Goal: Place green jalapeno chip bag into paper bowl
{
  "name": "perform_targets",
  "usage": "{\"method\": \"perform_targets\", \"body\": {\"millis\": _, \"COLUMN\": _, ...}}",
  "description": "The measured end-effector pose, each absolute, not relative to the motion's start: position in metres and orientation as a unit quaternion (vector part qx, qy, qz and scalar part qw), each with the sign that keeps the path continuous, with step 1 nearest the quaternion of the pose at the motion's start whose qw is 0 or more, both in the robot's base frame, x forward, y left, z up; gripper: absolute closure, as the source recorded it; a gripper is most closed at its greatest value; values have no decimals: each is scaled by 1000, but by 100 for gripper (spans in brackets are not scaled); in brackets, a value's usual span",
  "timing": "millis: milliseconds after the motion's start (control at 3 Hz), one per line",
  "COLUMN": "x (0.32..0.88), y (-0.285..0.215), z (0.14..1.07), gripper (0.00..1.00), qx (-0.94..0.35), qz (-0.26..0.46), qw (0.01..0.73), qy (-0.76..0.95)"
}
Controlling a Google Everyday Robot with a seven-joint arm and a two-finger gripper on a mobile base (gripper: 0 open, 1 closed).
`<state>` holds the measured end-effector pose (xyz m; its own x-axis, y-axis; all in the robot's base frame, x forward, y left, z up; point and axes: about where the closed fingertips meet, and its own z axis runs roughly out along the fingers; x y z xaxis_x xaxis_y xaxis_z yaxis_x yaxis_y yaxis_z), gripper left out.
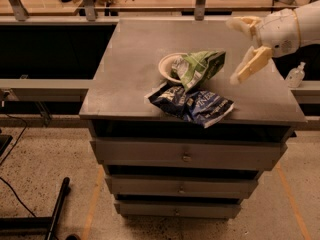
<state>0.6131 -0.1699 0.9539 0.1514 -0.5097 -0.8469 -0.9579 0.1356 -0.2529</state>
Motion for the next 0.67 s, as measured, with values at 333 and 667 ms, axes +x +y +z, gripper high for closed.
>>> {"method": "perform_targets", "body": {"millis": 333, "x": 612, "y": -194, "z": 970, "gripper": 0, "qx": -592, "qz": 249, "qw": 489, "qy": 590}}
{"method": "perform_targets", "body": {"millis": 667, "x": 612, "y": -196, "z": 973, "gripper": 0, "qx": -591, "qz": 249, "qw": 493, "qy": 589}}
